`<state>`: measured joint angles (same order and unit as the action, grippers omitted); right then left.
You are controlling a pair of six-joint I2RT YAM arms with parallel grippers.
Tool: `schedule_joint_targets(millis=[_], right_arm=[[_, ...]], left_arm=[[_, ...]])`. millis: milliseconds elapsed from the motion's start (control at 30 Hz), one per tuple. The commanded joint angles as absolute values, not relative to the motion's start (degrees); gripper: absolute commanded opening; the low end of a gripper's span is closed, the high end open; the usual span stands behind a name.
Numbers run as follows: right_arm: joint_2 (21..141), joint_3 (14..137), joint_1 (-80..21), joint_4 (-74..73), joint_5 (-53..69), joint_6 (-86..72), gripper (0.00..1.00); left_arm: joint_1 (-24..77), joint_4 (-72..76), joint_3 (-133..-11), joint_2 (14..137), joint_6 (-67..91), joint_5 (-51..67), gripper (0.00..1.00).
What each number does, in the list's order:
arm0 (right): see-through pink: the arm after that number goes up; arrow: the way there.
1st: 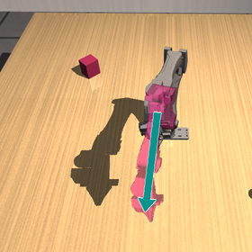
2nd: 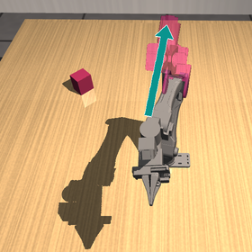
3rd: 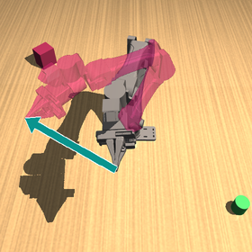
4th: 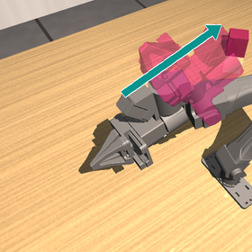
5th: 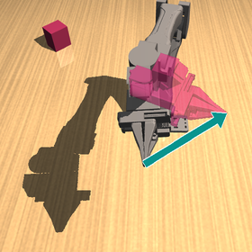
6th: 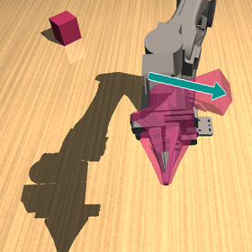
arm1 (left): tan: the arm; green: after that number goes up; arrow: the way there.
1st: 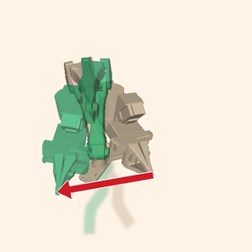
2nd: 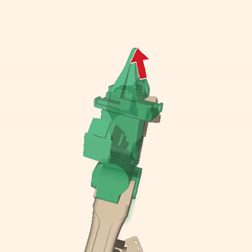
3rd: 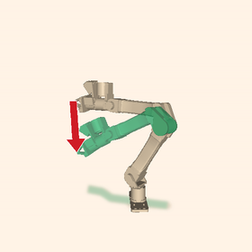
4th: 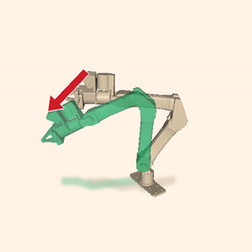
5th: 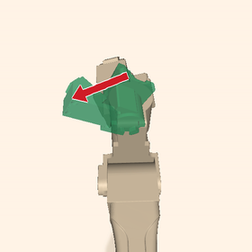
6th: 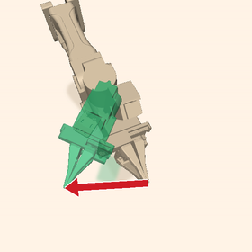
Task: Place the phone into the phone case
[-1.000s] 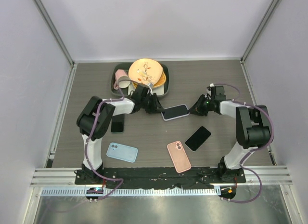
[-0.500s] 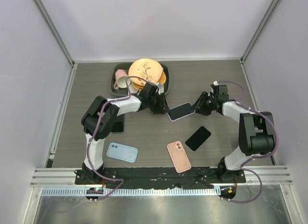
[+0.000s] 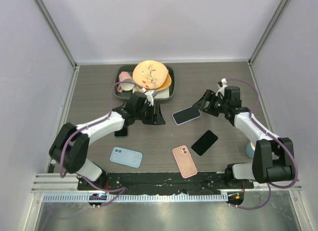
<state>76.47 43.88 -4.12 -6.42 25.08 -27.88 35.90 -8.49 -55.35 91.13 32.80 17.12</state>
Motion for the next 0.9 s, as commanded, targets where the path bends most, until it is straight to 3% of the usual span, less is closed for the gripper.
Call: schedule_joint_targets(millis=[0,367,867], right_arm=[[75.32,42.63,-5.45,-2.03,32.16,-27.33,0.79],[74.09,42.01,-5.54,1.32,35.77,-27.86,0.79],[72.95,39.99,-5.45,-1.23,30.06,-27.95,0.79]], left_arm=[[35.95,-3.08,-48.53,81.5,29.18,26.09,0.56],[38.67,-4.56,-46.4,77.6,25.32,27.25,0.57],[59.76,-21.35,-66.35,100.8,14.94,0.9,0.54]])
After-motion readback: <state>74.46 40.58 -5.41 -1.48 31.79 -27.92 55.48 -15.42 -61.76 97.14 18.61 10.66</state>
